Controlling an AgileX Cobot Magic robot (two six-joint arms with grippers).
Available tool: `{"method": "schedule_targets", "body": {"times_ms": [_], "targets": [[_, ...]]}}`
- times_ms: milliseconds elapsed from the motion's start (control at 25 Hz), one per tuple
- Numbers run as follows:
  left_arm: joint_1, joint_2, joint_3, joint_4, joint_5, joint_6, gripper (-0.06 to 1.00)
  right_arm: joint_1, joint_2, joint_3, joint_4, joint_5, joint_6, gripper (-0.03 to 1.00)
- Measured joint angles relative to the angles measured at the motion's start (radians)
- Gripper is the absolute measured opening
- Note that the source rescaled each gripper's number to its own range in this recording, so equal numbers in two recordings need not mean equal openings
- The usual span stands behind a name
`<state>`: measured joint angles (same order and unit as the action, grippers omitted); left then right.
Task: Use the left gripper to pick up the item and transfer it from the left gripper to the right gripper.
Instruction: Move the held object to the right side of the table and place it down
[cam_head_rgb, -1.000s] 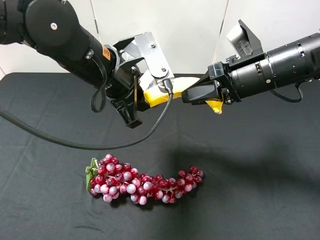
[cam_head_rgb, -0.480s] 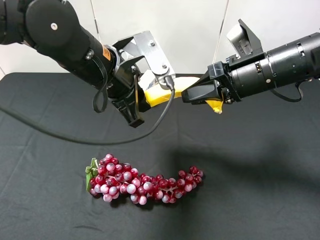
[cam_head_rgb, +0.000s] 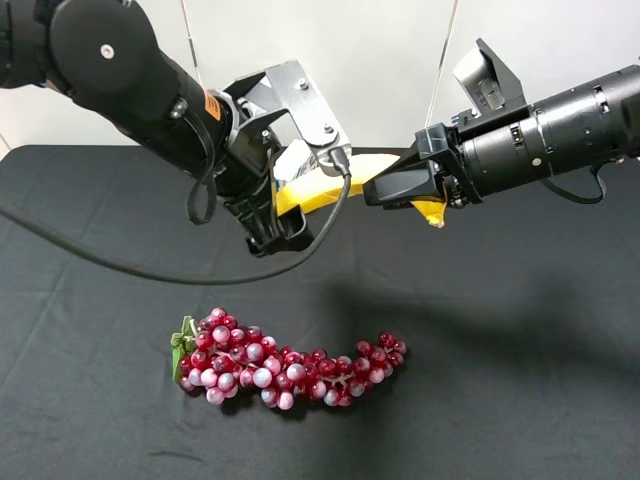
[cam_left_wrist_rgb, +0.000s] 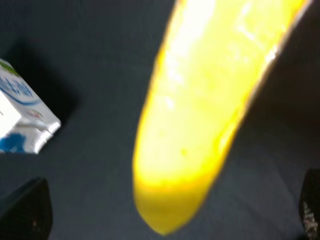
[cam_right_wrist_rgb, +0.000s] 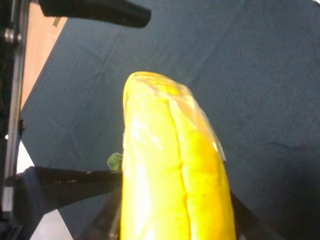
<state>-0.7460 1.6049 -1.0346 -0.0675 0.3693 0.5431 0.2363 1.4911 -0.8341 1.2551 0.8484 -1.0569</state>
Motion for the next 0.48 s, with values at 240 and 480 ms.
{"method": "schedule_targets", "body": {"times_ms": [240, 480], "targets": [[0.000, -0.115, 0.000, 0.000, 0.159, -0.039, 1.00, 0.000, 0.000, 0.000, 0.000, 0.000, 0.000, 0.02], [0.000, -0.282, 0.000, 0.080, 0.322, -0.196, 1.00, 0.000, 0.000, 0.000, 0.000, 0.000, 0.000, 0.02]]}}
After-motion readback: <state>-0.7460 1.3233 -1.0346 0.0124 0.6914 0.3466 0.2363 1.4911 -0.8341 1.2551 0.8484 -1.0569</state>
